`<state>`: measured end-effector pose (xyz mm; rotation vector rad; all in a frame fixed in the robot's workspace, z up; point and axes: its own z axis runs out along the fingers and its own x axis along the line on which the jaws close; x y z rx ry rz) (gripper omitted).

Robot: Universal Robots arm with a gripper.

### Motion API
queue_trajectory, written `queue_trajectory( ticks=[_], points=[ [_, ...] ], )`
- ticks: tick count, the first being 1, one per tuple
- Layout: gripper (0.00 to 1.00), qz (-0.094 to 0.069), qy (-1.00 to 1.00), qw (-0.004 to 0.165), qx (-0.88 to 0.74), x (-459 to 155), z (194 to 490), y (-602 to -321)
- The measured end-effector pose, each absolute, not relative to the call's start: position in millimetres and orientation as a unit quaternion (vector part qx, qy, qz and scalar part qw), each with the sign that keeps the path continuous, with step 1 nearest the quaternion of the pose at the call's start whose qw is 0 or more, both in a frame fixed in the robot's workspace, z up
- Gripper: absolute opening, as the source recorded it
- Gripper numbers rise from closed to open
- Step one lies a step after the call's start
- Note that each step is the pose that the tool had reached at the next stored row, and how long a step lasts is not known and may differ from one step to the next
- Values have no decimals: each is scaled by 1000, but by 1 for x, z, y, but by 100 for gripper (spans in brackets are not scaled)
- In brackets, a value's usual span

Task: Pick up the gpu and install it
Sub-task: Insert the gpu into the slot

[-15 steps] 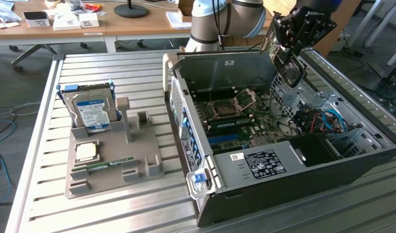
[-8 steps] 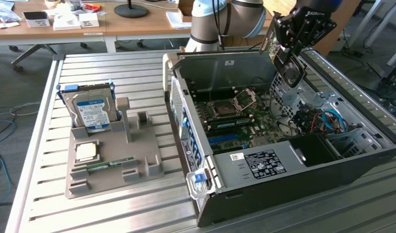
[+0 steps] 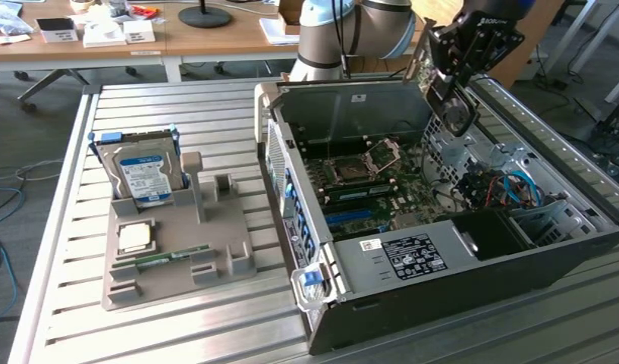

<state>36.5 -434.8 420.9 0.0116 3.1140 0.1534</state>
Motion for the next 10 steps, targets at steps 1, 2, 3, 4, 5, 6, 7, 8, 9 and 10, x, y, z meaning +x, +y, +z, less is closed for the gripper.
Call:
queue_trajectory(
  ticks=[1, 2, 3, 4, 5, 6, 7, 8, 9, 10],
  points=[
    [27, 49, 999, 12, -4, 36, 421, -435],
    [27, 49, 999, 11, -11, 36, 421, -435],
    [27, 49, 999, 11, -20, 36, 421, -435],
    [27, 49, 998, 10, -28, 36, 421, -435],
    [27, 50, 998, 10, -37, 36, 421, -435],
    [27, 50, 998, 9, -47, 36, 421, -435],
    [27, 50, 997, 9, -56, 36, 421, -435],
    [27, 50, 997, 9, -65, 36, 421, -435],
    [27, 50, 996, 8, -74, 36, 421, -435],
    [27, 50, 995, 8, -83, 36, 420, -435]
  ],
)
